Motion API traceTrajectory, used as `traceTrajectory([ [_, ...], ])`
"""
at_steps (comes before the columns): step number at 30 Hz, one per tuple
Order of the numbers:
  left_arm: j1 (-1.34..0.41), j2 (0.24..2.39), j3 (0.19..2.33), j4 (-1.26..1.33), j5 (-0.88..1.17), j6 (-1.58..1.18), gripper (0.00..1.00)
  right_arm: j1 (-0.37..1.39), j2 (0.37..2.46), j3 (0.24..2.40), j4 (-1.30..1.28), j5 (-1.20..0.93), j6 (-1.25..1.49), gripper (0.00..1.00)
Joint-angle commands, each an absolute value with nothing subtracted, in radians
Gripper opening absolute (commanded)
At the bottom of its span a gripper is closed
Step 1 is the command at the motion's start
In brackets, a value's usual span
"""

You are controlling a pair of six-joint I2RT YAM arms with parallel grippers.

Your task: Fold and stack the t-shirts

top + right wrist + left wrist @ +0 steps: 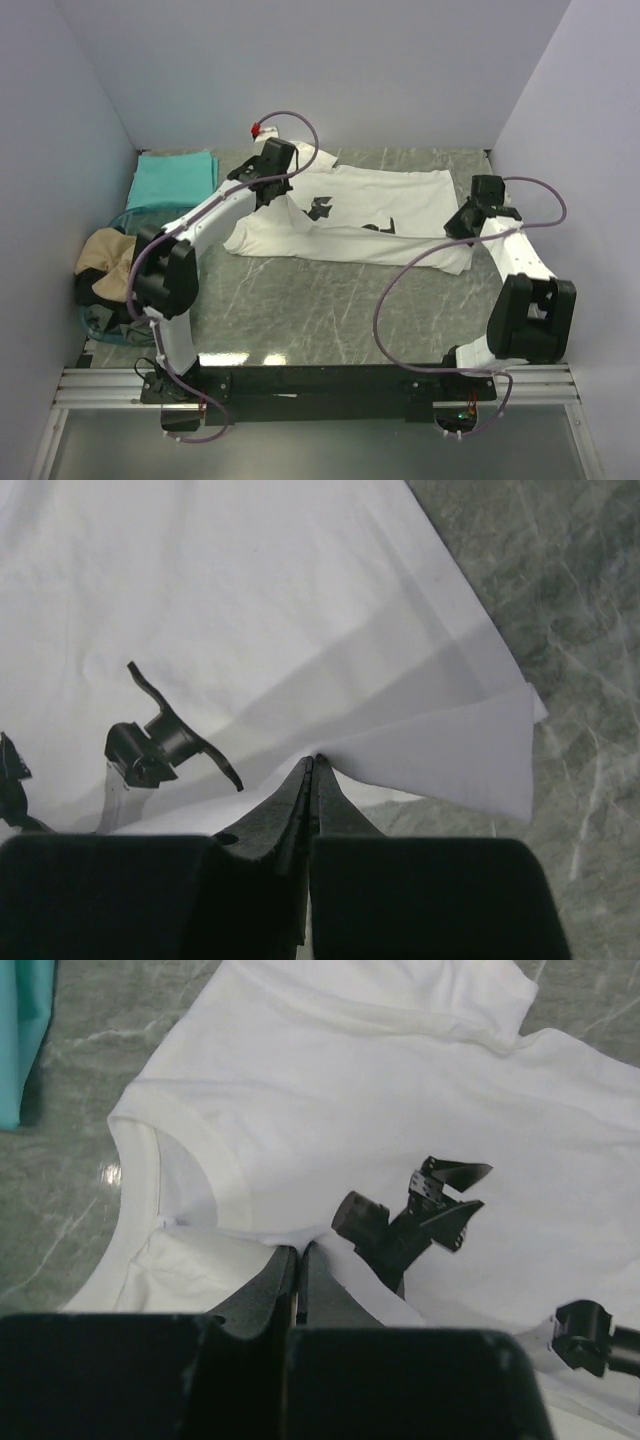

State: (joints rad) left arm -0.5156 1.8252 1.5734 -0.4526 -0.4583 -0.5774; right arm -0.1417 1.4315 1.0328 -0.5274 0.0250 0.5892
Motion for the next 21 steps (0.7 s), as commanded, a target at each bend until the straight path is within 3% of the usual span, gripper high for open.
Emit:
traceTrajectory([
  [1,-0.485,1.914,1.678,-0.393,-0.42,-0.491,0.01,-0.143,1.511,1.112,-0.525,0.038,0.58,0.0],
  [7,-0.413,2.069,1.804,-0.399,-0.293,-0.497,0.02,-0.141,1.685,1.238,-0.545,0.061,0.572,0.01],
  [8,-0.407,2.088,1.833,-0.397,-0.275,-0.491,0.05,-0.141,1.706,1.265,-0.542,0.058,0.562,0.07],
  [11,-0.387,2.187,1.944,-0.429,-0.204,-0.479,0.24,-0.141,1.77,1.324,-0.531,0.058,0.54,0.23],
  [12,-0.377,2.238,1.985,-0.467,-0.192,-0.482,0.39,-0.14,1.782,1.342,-0.531,0.073,0.535,0.35],
  [14,-0.367,2.272,2.077,-0.488,-0.173,-0.494,0.67,-0.14,1.812,1.405,-0.558,0.106,0.525,0.45],
  [15,-0.356,2.284,2.095,-0.494,-0.155,-0.497,0.99,-0.14,1.816,1.425,-0.575,0.121,0.523,0.46],
  [17,-0.351,2.273,2.115,-0.508,-0.117,-0.509,1.0,-0.13,1.799,1.442,-0.609,0.15,0.509,0.51],
  [21,-0.351,2.114,1.953,-0.439,-0.113,-0.545,0.99,-0.101,1.677,1.347,-0.572,0.152,0.494,0.74],
])
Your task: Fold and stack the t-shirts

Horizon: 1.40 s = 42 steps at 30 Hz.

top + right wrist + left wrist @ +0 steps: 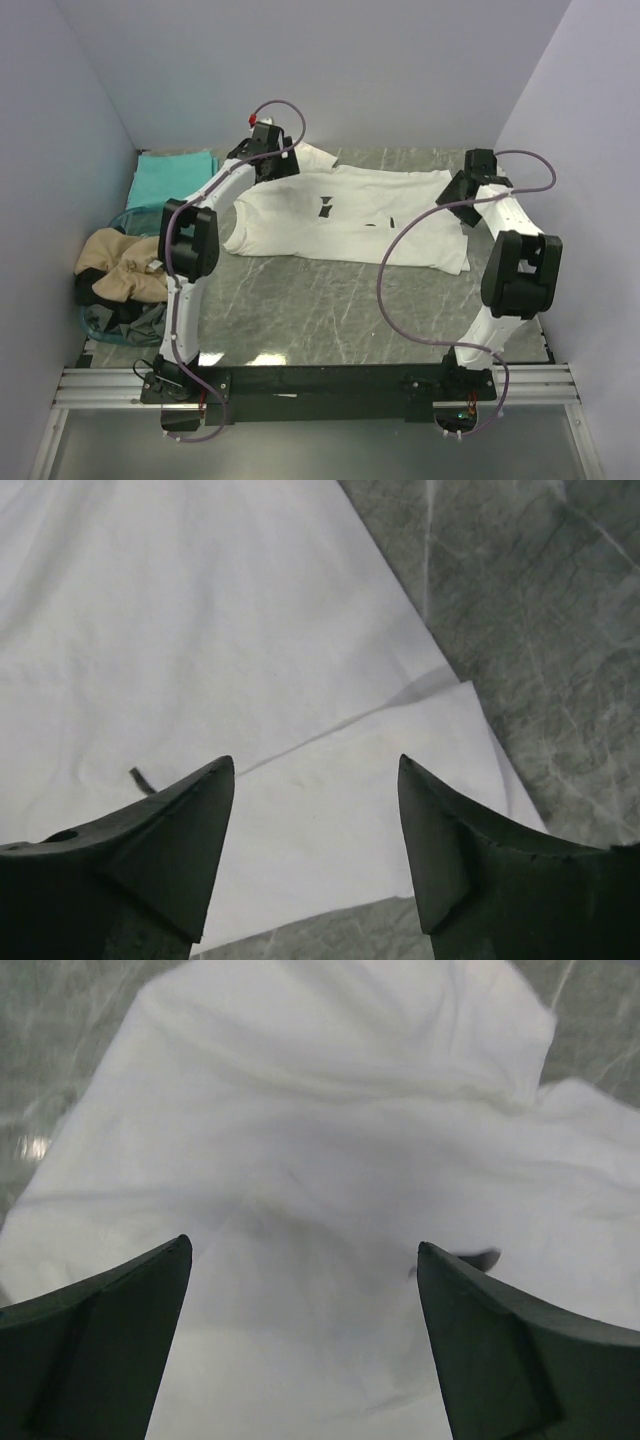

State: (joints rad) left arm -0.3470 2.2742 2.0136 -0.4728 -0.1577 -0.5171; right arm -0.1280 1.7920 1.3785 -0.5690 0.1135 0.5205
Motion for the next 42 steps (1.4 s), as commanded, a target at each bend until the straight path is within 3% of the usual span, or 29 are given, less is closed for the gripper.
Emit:
traceTrajectory([
  [1,-0.351,2.083,1.868,-0.417,-0.11,-0.551,1.0,-0.098,1.661,1.323,-0.559,0.141,0.494,0.75],
  [9,-0.351,1.892,1.556,-0.341,-0.085,-0.624,0.99,-0.005,1.591,1.141,-0.511,0.123,0.465,0.79],
  [18,-0.351,1.939,1.425,-0.365,-0.055,-0.676,1.0,-0.005,1.724,1.16,-0.503,0.072,0.445,0.79],
  [27,-0.351,1.867,1.156,-0.33,-0.078,-0.73,1.0,0.018,1.749,1.056,-0.489,0.067,0.454,0.79],
  [33,-0.351,1.753,0.984,-0.325,-0.077,-0.778,0.99,0.018,1.683,0.928,-0.48,0.009,0.474,0.79],
  [42,-0.368,1.536,0.743,-0.334,-0.041,-0.888,1.0,0.017,1.511,0.746,-0.548,0.087,0.528,0.79],
])
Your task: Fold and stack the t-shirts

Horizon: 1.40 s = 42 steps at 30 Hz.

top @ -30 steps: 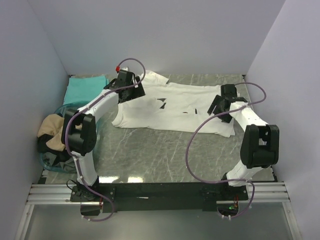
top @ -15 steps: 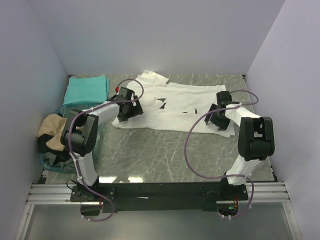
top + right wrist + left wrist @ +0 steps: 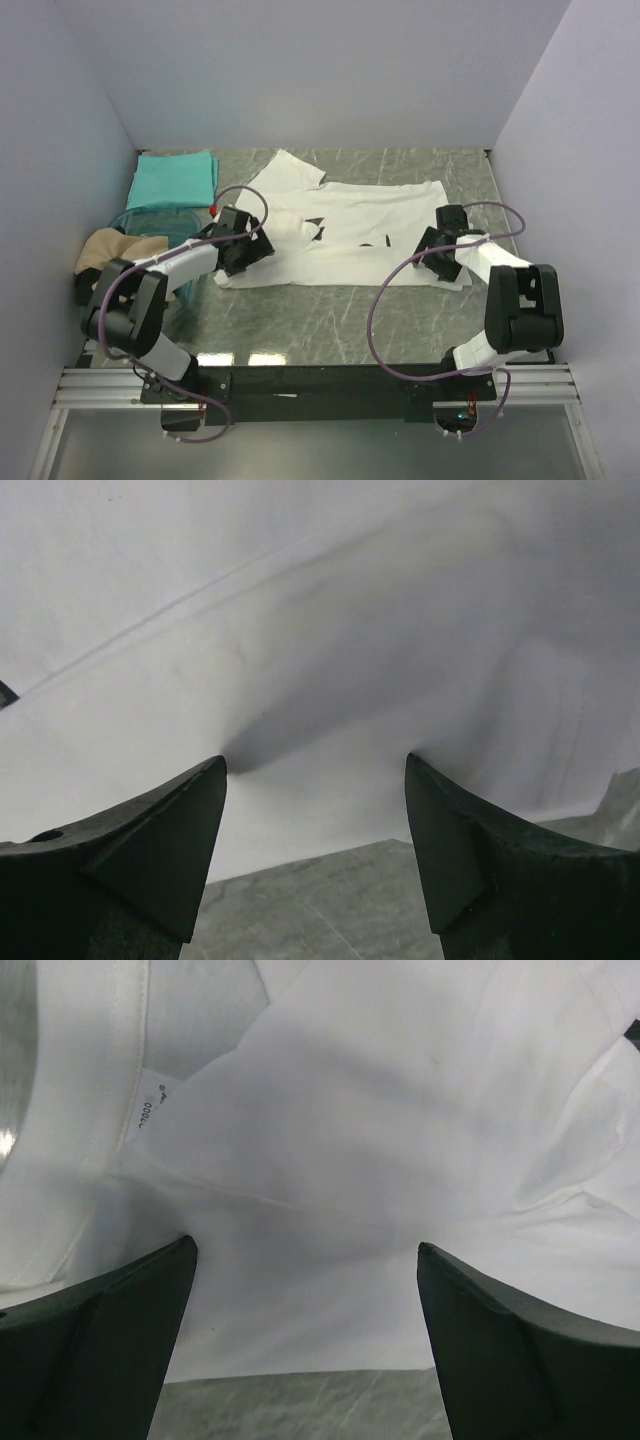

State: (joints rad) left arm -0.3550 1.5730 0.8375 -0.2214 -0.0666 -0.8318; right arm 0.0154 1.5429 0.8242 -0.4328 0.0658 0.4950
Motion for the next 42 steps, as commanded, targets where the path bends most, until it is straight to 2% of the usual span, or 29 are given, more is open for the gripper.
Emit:
traceTrajectory([
  [1,-0.376,1.516,0.73,-0.351,-0.055,-0.899,0.99,0.015,1.497,0.714,-0.554,0.09,0.538,0.79],
  [13,-0.552,1.235,0.609,-0.548,-0.215,-1.097,0.99,0.011,1.212,0.548,-0.604,0.098,0.64,0.83],
  [19,-0.601,1.115,0.575,-0.611,-0.233,-1.143,0.99,0.012,1.147,0.558,-0.609,0.075,0.627,0.83],
  [23,-0.601,1.081,0.652,-0.618,-0.281,-1.1,0.99,0.012,1.079,0.627,-0.615,0.08,0.609,0.83],
  [31,-0.581,1.216,1.007,-0.568,-0.443,-0.947,1.0,0.012,1.04,0.834,-0.623,0.127,0.532,0.84],
  [37,-0.437,1.57,1.369,-0.515,-0.377,-0.79,0.99,0.014,1.042,0.827,-0.542,0.101,0.52,0.84],
  [42,-0.362,1.911,1.809,-0.556,-0.31,-0.671,1.0,0.012,1.069,0.805,-0.509,0.124,0.514,0.84],
])
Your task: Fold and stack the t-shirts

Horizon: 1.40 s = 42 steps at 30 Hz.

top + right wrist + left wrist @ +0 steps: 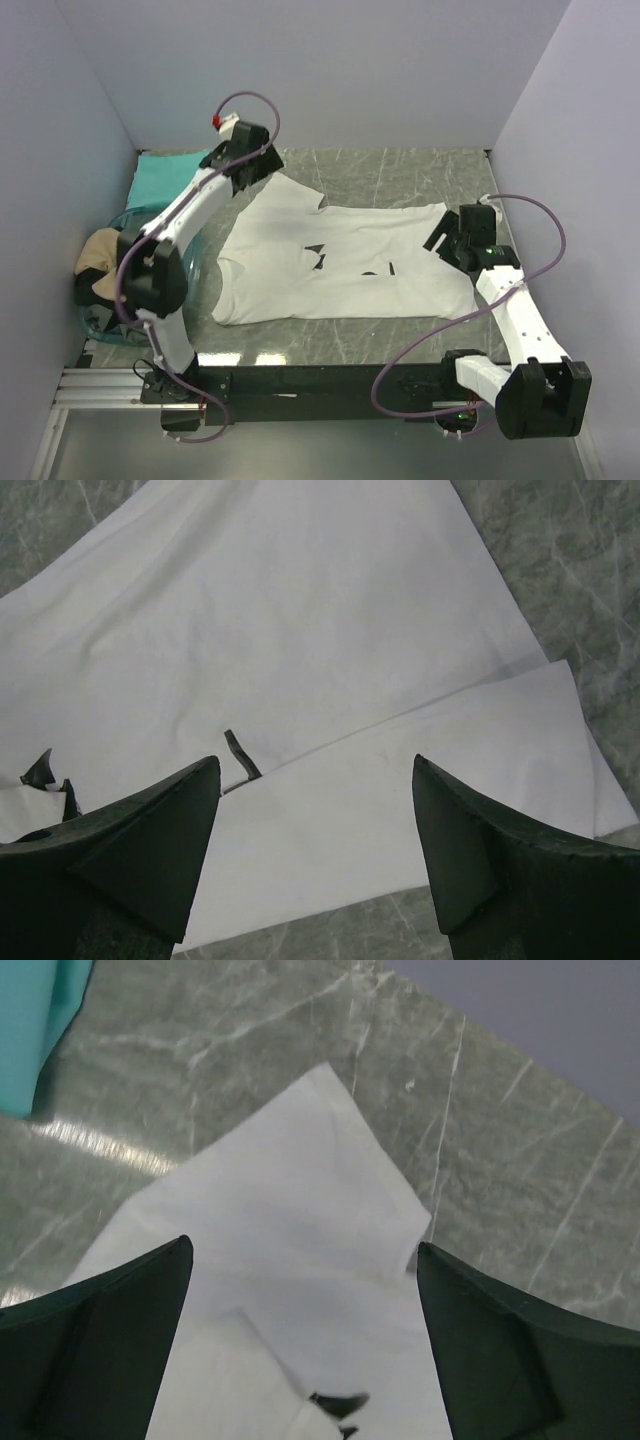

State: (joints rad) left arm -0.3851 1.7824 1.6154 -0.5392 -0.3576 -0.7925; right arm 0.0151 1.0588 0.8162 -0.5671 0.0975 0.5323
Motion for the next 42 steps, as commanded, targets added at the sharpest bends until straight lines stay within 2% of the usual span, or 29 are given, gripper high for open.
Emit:
traceTrajectory([
  [1,-0.35,2.04,1.892,-0.586,-0.304,-0.622,0.99,0.012,1.075,0.805,-0.509,0.126,0.512,0.84],
  [2,-0.345,2.105,2.066,-0.615,-0.296,-0.598,0.99,0.012,1.08,0.804,-0.508,0.123,0.514,0.84],
  [5,-0.333,2.313,2.299,-0.654,-0.322,-0.49,0.99,0.012,1.097,0.796,-0.494,0.094,0.511,0.84],
  [7,-0.327,2.386,2.328,-0.615,-0.314,-0.414,0.99,0.014,1.106,0.792,-0.483,0.075,0.506,0.83],
  [12,-0.322,2.417,2.25,-0.439,-0.301,-0.333,0.99,0.012,1.143,0.796,-0.483,0.063,0.502,0.82],
  [19,-0.322,2.592,2.411,-0.466,-0.307,-0.333,0.99,0.012,1.151,0.793,-0.488,0.052,0.496,0.81],
  [22,-0.321,2.615,2.408,-0.456,-0.301,-0.342,0.92,0.012,1.143,0.795,-0.494,0.067,0.495,0.81],
  [25,-0.321,2.626,2.407,-0.451,-0.285,-0.354,0.91,0.012,1.14,0.796,-0.494,0.066,0.495,0.81],
  [31,-0.314,2.661,2.437,-0.491,-0.232,-0.397,0.7,0.012,1.147,0.798,-0.495,0.061,0.494,0.8],
  [34,-0.314,2.674,2.436,-0.517,-0.236,-0.403,0.51,0.012,1.149,0.798,-0.495,0.06,0.494,0.8],
  [36,-0.314,2.672,2.427,-0.523,-0.236,-0.402,0.46,0.012,1.149,0.798,-0.492,0.058,0.495,0.8],
  [37,-0.314,2.671,2.421,-0.526,-0.244,-0.402,0.38,0.012,1.15,0.798,-0.492,0.057,0.494,0.8],
  [39,-0.314,2.662,2.413,-0.529,-0.248,-0.402,0.32,0.014,1.155,0.799,-0.491,0.058,0.495,0.8],
  [40,-0.314,2.658,2.41,-0.528,-0.258,-0.4,0.26,0.011,1.157,0.801,-0.492,0.06,0.495,0.8],
  [42,-0.314,2.648,2.408,-0.531,-0.262,-0.4,0.21,0.012,1.163,0.802,-0.494,0.06,0.495,0.8],
])
